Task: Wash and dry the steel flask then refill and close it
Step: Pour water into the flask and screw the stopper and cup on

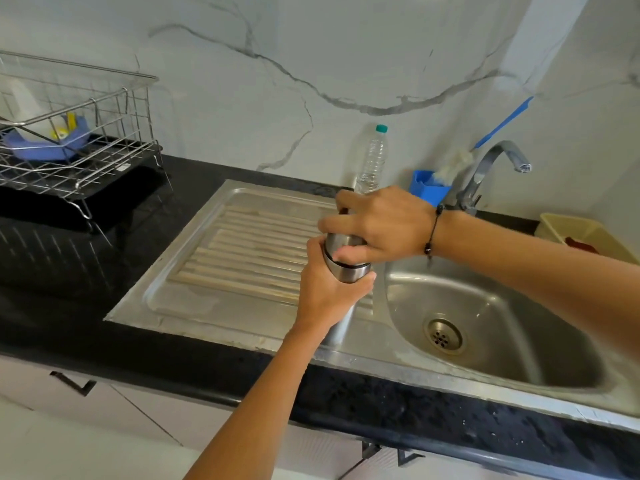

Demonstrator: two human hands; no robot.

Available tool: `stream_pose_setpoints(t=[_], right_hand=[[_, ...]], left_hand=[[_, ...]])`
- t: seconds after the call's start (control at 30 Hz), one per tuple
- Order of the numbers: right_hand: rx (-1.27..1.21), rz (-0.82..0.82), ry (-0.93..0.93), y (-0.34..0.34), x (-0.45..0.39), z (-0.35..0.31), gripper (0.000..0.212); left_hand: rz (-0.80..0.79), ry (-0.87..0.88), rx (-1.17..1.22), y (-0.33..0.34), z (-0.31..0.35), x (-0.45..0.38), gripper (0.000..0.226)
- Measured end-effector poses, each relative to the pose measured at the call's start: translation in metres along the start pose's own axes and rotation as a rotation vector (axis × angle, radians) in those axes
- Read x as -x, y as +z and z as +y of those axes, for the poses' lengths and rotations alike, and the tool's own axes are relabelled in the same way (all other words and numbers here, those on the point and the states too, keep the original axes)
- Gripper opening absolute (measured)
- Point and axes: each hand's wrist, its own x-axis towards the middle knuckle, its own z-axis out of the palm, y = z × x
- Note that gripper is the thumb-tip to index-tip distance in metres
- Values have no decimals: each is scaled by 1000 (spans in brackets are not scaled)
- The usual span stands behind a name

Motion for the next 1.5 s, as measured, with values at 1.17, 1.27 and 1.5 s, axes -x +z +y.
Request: stream_pose_setpoints(t=[1.17,1.27,1.5], right_hand=[[-1130,-188,656,115,53,-46,75],[-1098,-90,694,125,46,-44,67],[-1023,-11,713,122,19,24,54]], left_hand=[[-597,-110,-482,-62,-10,-13,51],[-595,-99,-529,-60,-8,-21,45],[-553,-40,-468,-43,19,-88,36]])
